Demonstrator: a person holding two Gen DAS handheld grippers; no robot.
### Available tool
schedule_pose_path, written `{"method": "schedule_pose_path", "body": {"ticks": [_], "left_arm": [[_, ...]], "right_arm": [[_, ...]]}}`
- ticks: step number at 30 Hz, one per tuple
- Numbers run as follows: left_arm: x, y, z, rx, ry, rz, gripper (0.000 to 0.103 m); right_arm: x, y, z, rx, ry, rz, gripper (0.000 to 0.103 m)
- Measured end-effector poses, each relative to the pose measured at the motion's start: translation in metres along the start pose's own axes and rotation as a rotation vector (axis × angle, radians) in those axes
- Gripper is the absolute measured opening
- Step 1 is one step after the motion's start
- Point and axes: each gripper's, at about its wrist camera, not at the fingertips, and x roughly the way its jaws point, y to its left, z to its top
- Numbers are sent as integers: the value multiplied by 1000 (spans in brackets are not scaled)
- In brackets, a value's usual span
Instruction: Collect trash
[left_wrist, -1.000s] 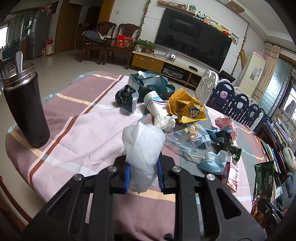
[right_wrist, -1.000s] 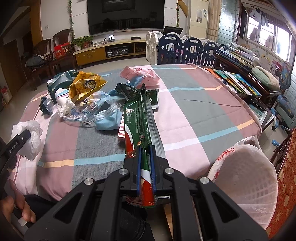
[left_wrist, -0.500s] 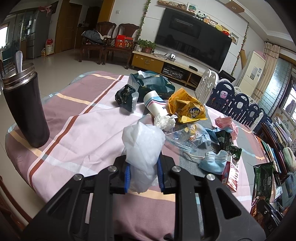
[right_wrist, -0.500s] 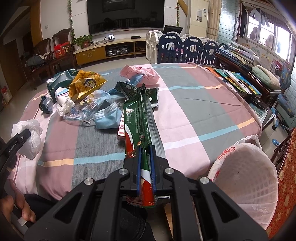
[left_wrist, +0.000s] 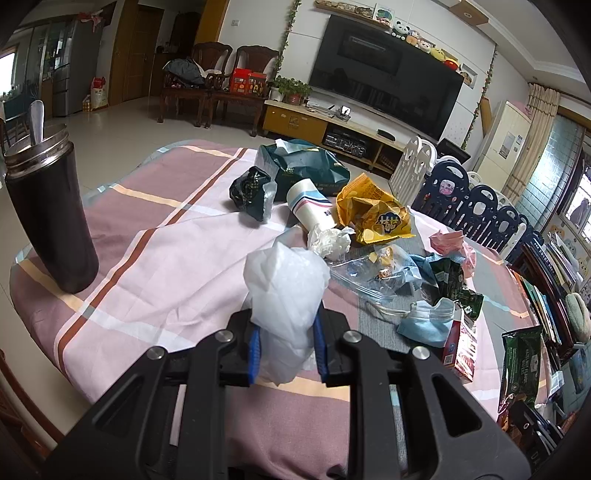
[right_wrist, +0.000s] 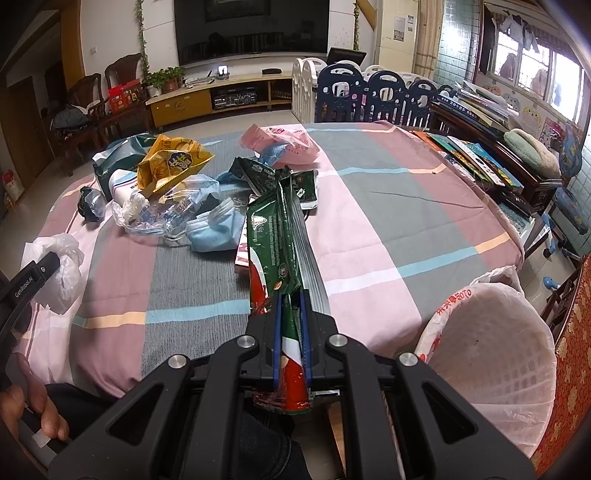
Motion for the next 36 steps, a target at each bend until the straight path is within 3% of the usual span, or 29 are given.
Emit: {"method": "schedule_pose_path", "body": {"ticks": [36], "left_arm": [[0, -1, 0, -1, 3, 2, 24]], "right_arm": [[1, -1, -1, 3, 9, -2, 10]]}}
